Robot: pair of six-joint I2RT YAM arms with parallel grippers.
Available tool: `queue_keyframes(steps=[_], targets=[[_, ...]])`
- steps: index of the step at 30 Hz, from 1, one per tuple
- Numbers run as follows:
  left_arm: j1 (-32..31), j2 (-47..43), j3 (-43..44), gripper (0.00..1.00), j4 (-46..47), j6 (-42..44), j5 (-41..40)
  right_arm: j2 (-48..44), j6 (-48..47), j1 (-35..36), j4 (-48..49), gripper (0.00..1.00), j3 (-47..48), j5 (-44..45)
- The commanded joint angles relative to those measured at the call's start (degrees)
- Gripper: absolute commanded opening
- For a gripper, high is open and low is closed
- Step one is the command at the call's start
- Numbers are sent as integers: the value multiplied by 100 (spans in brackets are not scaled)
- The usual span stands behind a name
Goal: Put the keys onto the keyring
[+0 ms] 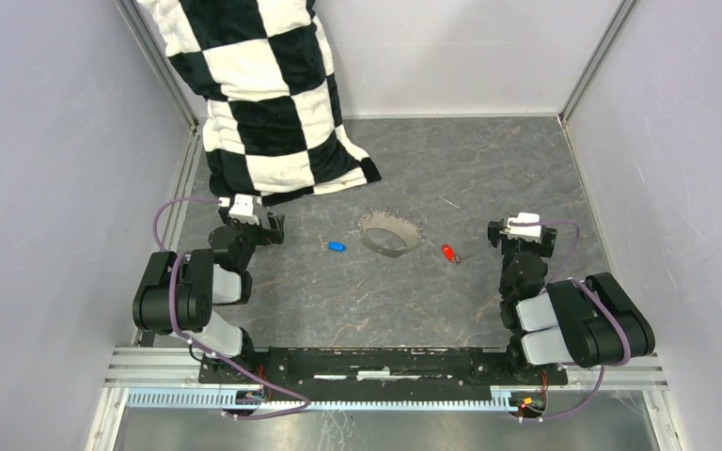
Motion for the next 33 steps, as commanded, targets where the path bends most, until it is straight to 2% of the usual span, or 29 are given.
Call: queue_keyframes(steps=[1, 5, 7, 9, 10, 13, 16, 17, 19, 22, 25, 28, 33], targets=[[-23, -82, -16, 100, 274, -124, -51, -65, 101, -73, 22, 98, -544, -8], [-23, -76, 14, 100, 234, -124, -46, -81, 173, -114, -12, 98, -550, 43], [-8, -136, -49, 100, 334, -124, -13, -146, 303, -124, -73, 98, -533, 383], [45, -453, 41, 100, -100, -198, -95, -346, 302, -117, -275, 98, -510, 312], [46, -690, 218, 100, -646, -232, -191, -461, 165, -70, -324, 98, -464, 221], [54, -1382, 1195, 100, -3003, 71, -118, -1128, 383, 63, -2434, 98, 314, 559], [49, -1589, 2280, 100, -4983, 222, -230, -1584, 837, 60, -3911, 98, 1044, 147], [48, -1591, 2594, 100, -5545, 265, -235, -1657, 1087, 51, -4050, 98, 1173, -73], [52, -1570, 3096, 100, -6494, 354, -170, -1806, 2177, 15, -4613, 98, 1467, -218], [53, -1488, 3636, 100, -7385, 528, 274, -1702, 3527, -20, -5862, 98, 1949, 107], [47, -1417, 3894, 100, -7993, 792, 685, -1457, 2663, 76, -5624, 98, 2190, -1118], [38, -1423, 3933, 100, -8208, 1021, 1025, -1307, 2277, 562, -5438, 98, 2323, -1205], [-96, -1289, 4131, 100, -8675, 1202, 1211, -531, 2224, 945, -5610, 98, 2842, -2189]])
